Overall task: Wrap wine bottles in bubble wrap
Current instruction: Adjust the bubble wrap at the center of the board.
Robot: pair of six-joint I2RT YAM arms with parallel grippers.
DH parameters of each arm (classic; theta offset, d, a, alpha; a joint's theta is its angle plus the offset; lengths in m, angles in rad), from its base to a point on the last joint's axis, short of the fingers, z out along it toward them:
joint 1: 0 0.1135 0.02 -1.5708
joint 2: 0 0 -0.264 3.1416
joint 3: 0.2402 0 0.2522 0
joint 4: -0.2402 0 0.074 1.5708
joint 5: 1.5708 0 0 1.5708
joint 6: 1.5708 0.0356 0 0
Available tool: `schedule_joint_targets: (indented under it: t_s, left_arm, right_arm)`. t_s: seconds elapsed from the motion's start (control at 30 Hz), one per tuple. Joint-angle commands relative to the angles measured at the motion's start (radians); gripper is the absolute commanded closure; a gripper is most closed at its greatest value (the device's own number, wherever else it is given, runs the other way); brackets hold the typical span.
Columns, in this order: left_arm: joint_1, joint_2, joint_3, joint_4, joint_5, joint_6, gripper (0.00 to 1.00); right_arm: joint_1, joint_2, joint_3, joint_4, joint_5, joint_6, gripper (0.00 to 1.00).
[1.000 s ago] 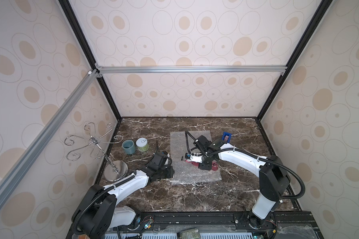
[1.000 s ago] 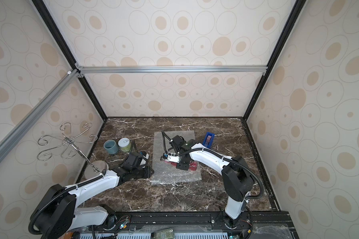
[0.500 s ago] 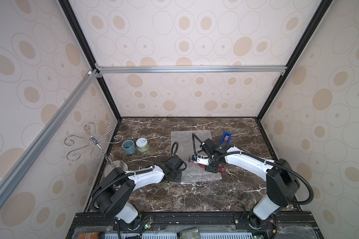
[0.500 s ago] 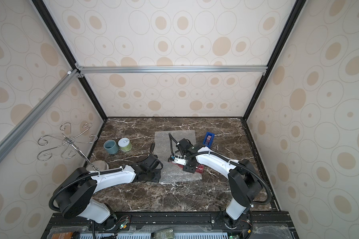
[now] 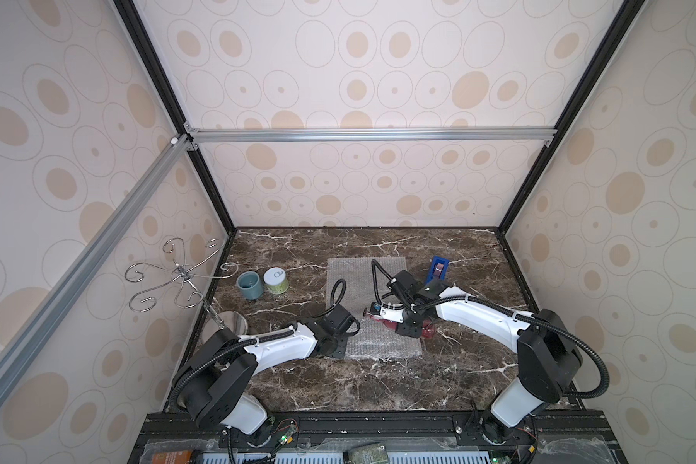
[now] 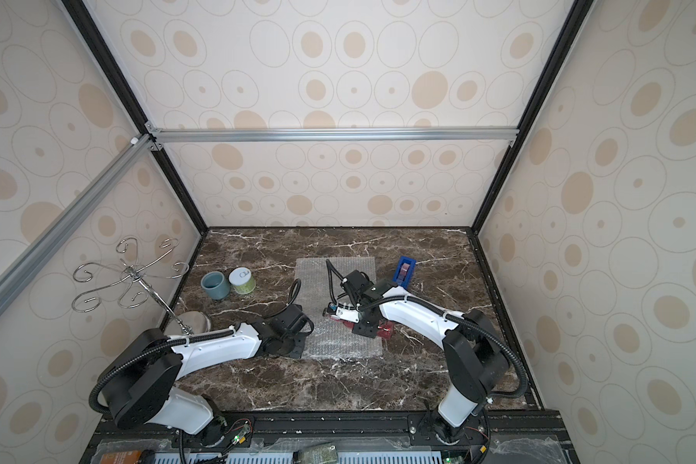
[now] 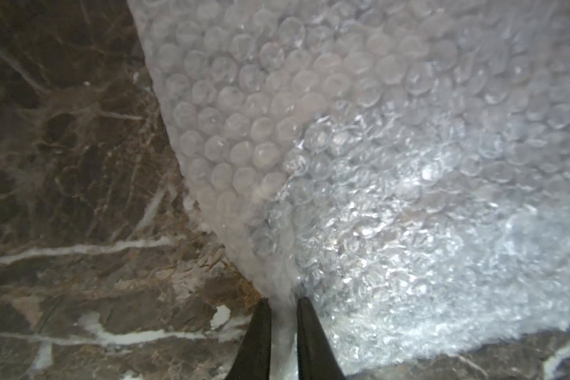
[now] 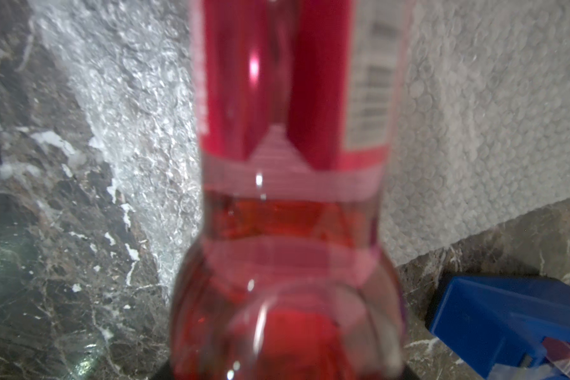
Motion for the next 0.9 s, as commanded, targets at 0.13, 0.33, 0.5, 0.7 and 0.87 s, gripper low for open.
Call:
schedule_joint_targets:
  t_s: [0.13, 0.33, 0.5, 0.7, 0.87]
  left_arm:
    - [0.028, -0.081, 0.019, -0.065, -0.054, 0.066, 0.51]
    - [0.073, -0.226, 0.009, -0.096, -0.093, 0.060, 0.41]
    - [0.113, -0.342, -0.037, -0.088, -0.108, 0.041, 0.39]
    - [0.135, -0.375, -0.053, -0.073, -0.102, 0.045, 0.38]
    - [0.138, -0.362, -0.050, -0.074, -0.099, 0.056, 0.37]
  right_arm:
    - [0.068, 0.007, 0.053, 0.006, -0.132, -0.119, 0.83]
    - [0.097, 0.052, 0.089, -0.019, -0.172, -0.185, 0.83]
    - [0.114, 0.108, 0.127, -0.042, -0.143, -0.242, 0.82]
    - [0.128, 0.211, 0.231, -0.103, -0.114, -0.236, 0.77]
    - [0.128, 0.265, 0.261, -0.112, -0.103, -0.217, 0.72]
